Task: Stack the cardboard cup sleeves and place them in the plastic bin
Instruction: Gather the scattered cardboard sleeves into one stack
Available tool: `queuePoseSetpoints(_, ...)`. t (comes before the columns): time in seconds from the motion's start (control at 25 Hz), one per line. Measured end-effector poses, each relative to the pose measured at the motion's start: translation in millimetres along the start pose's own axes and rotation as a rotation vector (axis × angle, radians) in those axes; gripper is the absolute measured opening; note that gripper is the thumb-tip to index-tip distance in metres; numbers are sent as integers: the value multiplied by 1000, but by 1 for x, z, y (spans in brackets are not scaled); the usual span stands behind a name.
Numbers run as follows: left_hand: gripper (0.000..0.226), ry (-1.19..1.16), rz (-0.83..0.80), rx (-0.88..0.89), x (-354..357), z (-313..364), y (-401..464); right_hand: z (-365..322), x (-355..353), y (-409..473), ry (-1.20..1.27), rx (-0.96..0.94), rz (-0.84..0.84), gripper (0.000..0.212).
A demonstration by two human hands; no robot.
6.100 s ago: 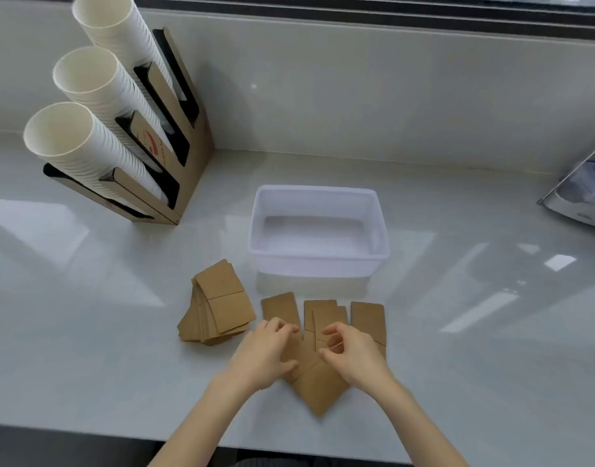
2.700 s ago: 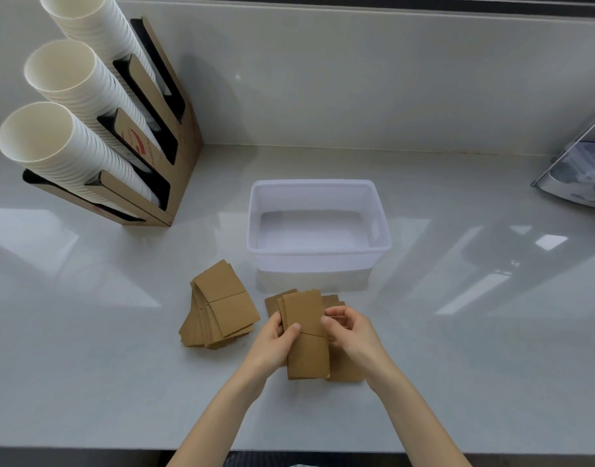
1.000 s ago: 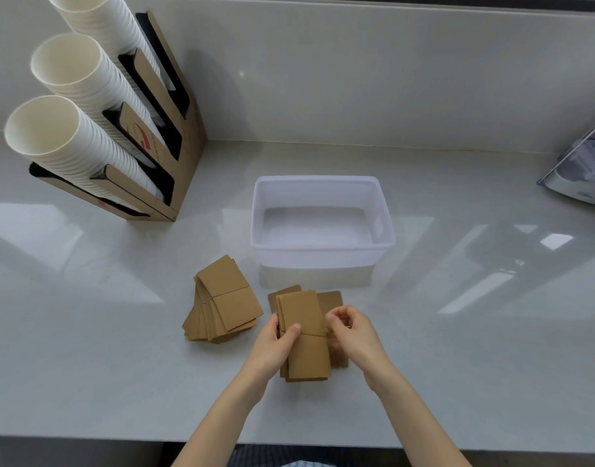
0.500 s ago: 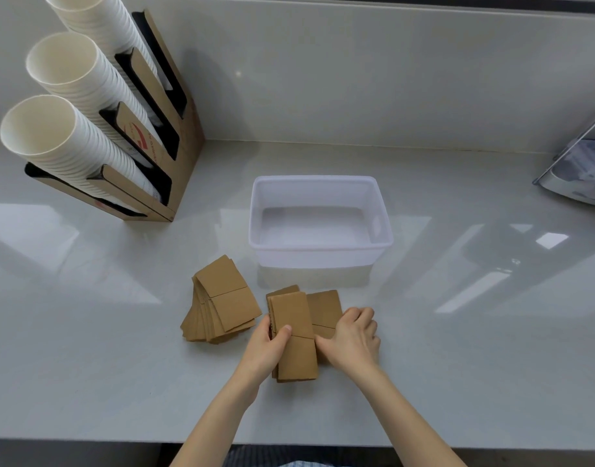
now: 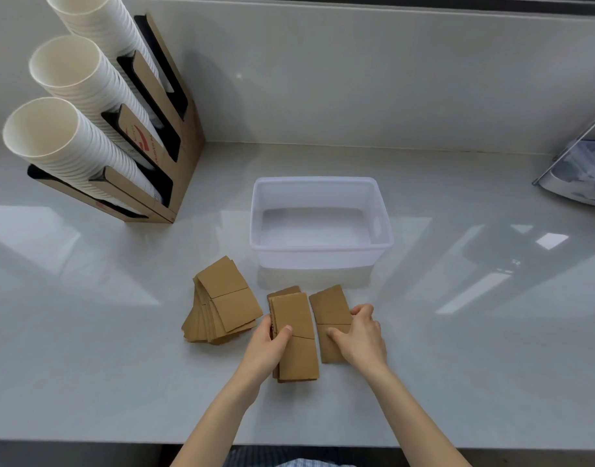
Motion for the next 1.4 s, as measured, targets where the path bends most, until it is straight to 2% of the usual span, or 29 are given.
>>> queuePoseSetpoints(0.12, 17, 2, -7, 4, 0, 1, -1, 4, -4, 3, 112, 26, -33, 42)
queuePoseSetpoints(0.36, 17, -22, 2, -7, -1, 0, -2, 2, -25, 4, 502, 60, -34, 29)
queuePoseSetpoints(0.52, 17, -46, 24, -33, -1, -2, -1, -12, -30, -5, 685, 13, -138, 17)
queuePoseSetpoints(0.76, 20, -112, -6, -49, 0, -2, -2, -17, -13, -17, 524, -36, -231, 13)
queuePoseSetpoints(1.0, 25, -63, -15, 26, 0, -3, -6, -24, 3, -25, 383, -130, -275, 15)
queuePoseSetpoints(1.16, 21, -78, 23, 15, -7, -3, -9, -17, 8, -17, 300, -94, -198, 19)
queuePoseSetpoints(1.4, 20, -100, 113, 50, -32, 10, -9, -29, 19, -14, 42, -171, -106, 41)
Point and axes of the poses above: each hand's wrist, its own y-axis towards the middle knuckle, its own x-axis out of the palm, z = x × y, the point moved 6 cm from there along y, towards the middle knuckle, and after that the axes turned 9 degrees about z, right-handed, at the moved point
